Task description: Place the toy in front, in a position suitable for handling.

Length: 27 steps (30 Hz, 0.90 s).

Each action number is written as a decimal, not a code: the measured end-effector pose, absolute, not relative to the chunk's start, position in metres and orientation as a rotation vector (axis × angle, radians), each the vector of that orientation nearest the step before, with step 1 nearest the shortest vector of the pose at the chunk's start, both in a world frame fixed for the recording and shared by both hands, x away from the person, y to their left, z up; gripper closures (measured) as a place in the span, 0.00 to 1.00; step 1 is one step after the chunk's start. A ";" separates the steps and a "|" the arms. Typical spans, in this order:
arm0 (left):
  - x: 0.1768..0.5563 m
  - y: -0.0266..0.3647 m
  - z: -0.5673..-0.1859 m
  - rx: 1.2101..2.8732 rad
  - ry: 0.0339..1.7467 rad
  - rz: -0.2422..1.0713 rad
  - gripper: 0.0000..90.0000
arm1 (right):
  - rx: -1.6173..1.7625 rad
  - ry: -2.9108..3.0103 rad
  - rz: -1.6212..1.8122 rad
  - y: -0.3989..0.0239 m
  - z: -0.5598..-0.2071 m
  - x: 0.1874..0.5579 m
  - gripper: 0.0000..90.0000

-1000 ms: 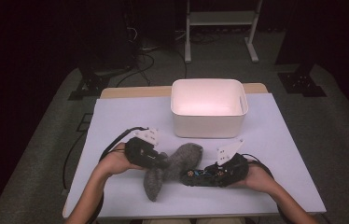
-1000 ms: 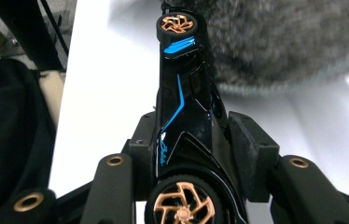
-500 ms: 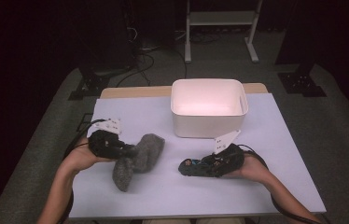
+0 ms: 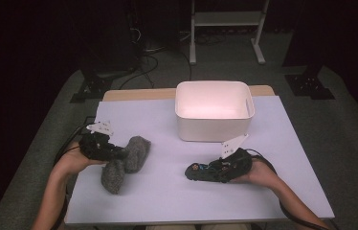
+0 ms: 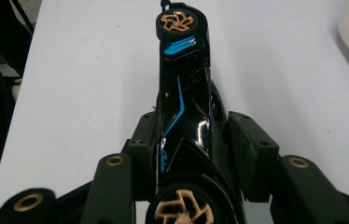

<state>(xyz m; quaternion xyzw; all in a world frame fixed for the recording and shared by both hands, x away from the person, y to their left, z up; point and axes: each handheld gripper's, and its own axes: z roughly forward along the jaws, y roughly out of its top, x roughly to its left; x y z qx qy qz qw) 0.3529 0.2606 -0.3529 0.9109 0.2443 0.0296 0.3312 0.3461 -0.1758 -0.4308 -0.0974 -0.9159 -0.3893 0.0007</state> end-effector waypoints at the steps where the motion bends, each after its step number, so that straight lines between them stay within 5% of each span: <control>1: 0.353 0.256 -0.361 2.379 0.634 0.059 0.85 | -0.322 -2.868 -1.229 -0.177 -0.432 0.346 0.61; 13: 0.349 0.229 -0.389 2.400 0.579 -0.034 0.70 | -0.395 -2.822 -1.172 -0.175 -0.424 0.339 0.49; 27: 0.343 0.214 -0.403 2.416 0.539 -0.077 0.66 | -0.461 -2.780 -1.161 -0.175 -0.420 0.333 0.39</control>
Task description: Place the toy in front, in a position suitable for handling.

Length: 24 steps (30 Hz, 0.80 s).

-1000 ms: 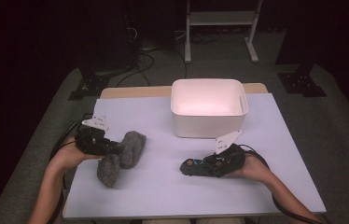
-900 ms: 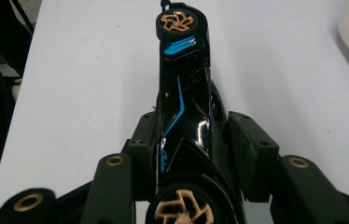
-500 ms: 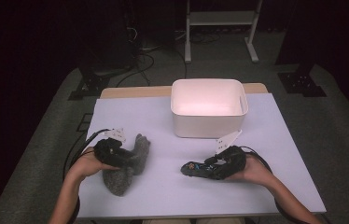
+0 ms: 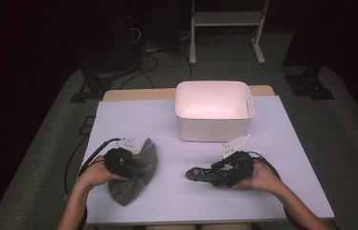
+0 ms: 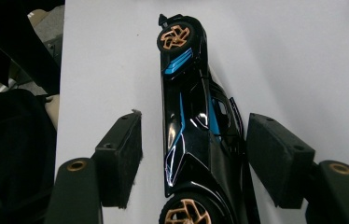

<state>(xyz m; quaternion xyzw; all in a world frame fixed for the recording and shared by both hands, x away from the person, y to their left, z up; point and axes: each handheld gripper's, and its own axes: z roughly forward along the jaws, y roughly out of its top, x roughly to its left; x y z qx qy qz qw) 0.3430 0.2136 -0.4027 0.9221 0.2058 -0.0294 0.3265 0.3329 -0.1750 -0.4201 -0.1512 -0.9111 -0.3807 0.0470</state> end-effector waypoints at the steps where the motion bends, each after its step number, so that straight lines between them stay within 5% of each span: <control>1: 0.343 0.213 -0.404 2.415 0.539 -0.082 0.65 | -0.466 -2.774 -1.158 -0.174 -0.420 0.333 0.39; 24: 0.340 0.209 -0.411 2.421 0.518 -0.125 0.64 | -0.467 -2.716 -1.171 -0.175 -0.416 0.330 0.43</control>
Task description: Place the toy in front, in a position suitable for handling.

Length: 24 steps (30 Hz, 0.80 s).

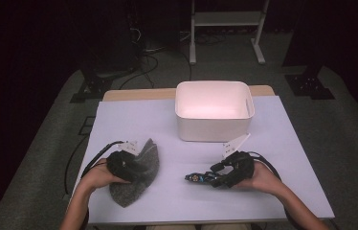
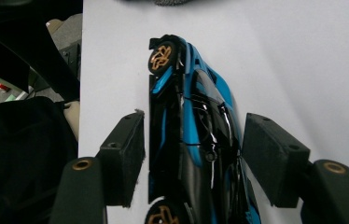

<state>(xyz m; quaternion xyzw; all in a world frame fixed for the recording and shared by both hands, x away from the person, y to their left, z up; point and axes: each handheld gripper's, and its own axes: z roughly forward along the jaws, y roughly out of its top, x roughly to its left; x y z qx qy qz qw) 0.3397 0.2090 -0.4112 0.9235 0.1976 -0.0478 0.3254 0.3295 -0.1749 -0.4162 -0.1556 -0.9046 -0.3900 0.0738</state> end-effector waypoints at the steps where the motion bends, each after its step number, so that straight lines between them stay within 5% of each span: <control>1: 0.340 0.209 -0.411 2.420 0.519 -0.123 0.63 | -0.461 -2.707 -1.171 -0.175 -0.418 0.329 0.42; 24: 0.338 0.210 -0.416 2.419 0.516 -0.135 0.62 | -0.474 -2.749 -1.195 -0.173 -0.424 0.317 0.35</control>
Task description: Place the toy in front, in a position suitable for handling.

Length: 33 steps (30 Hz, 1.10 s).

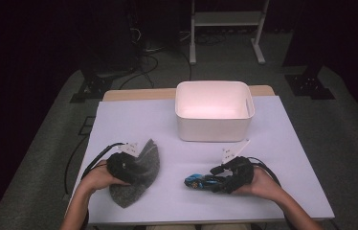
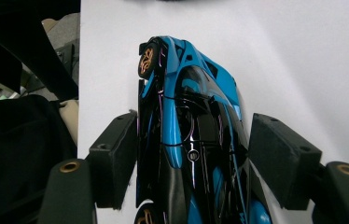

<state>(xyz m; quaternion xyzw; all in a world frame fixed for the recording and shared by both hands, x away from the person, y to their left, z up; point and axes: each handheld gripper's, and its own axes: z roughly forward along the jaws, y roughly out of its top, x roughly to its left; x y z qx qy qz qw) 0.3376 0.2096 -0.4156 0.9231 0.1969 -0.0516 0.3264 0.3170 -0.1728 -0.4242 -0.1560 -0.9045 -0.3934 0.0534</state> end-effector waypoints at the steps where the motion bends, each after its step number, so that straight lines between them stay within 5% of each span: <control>1: 0.338 0.210 -0.416 2.417 0.518 -0.137 0.62 | -0.475 -2.748 -1.160 -0.171 -0.427 0.316 0.32; 13: 0.337 0.210 -0.417 2.415 0.522 -0.137 0.61 | -0.406 -2.815 -1.157 -0.162 -0.435 0.305 0.30; 22: 0.335 0.209 -0.416 2.413 0.530 -0.132 0.58 | -0.337 -2.853 -1.213 -0.161 -0.437 0.295 0.39; 24: 0.334 0.209 -0.415 2.415 0.529 -0.128 0.57 | -0.363 -2.906 -1.213 -0.161 -0.436 0.293 0.29; 33: 0.331 0.211 -0.412 2.399 0.546 -0.106 0.51 | -0.434 -2.814 -1.221 -0.164 -0.444 0.293 0.24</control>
